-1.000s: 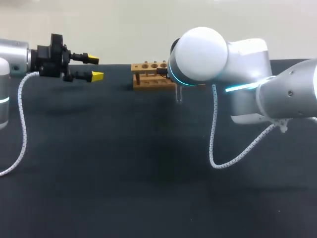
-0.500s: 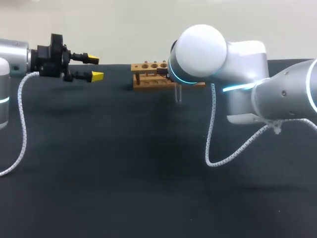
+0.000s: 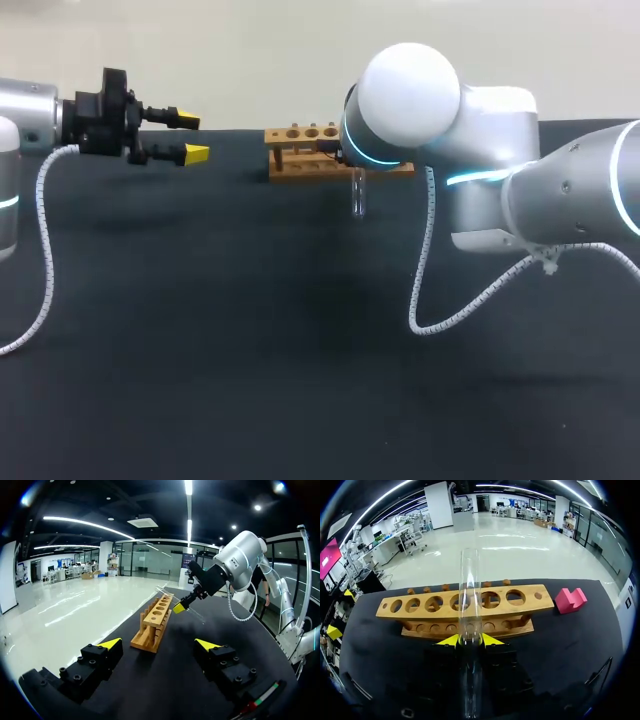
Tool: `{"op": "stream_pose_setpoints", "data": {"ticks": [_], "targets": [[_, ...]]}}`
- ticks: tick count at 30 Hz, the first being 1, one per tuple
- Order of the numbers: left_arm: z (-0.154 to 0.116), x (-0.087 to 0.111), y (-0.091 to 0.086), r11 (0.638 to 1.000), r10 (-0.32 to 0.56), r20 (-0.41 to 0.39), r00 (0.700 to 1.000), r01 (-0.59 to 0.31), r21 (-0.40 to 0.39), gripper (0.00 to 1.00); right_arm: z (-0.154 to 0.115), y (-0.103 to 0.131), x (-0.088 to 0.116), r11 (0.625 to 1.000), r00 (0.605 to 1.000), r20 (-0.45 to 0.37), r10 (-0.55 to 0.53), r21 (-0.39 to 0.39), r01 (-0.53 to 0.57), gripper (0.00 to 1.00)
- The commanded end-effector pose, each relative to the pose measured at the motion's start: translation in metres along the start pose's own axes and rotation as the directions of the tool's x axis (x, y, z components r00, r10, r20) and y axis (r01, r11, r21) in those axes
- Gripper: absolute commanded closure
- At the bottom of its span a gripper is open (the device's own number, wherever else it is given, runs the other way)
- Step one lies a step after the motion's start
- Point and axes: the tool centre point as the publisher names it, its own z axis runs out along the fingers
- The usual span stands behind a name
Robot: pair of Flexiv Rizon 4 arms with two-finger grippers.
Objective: Grasp the test tube, adjust it, and insert it.
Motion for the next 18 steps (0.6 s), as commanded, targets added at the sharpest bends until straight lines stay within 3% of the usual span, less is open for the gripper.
{"op": "stream_pose_setpoints", "data": {"ticks": [1, 18], "targets": [[-0.0003, 0.0012, -0.0004, 1.0, 0.003, 0.003, 1.0, -0.003, -0.002, 0.0, 0.0062, -0.0008, 0.0018, 1.0, 1.0, -0.016, -0.001, -0.004, 0.001, 1.0], [-0.0003, 0.0012, -0.0004, 1.0, 0.003, 0.003, 1.0, -0.003, -0.002, 0.0, 0.0125, -0.0039, 0.0093, 1.0, 0.997, -0.079, -0.003, -0.018, 0.002, 1.0]]}}
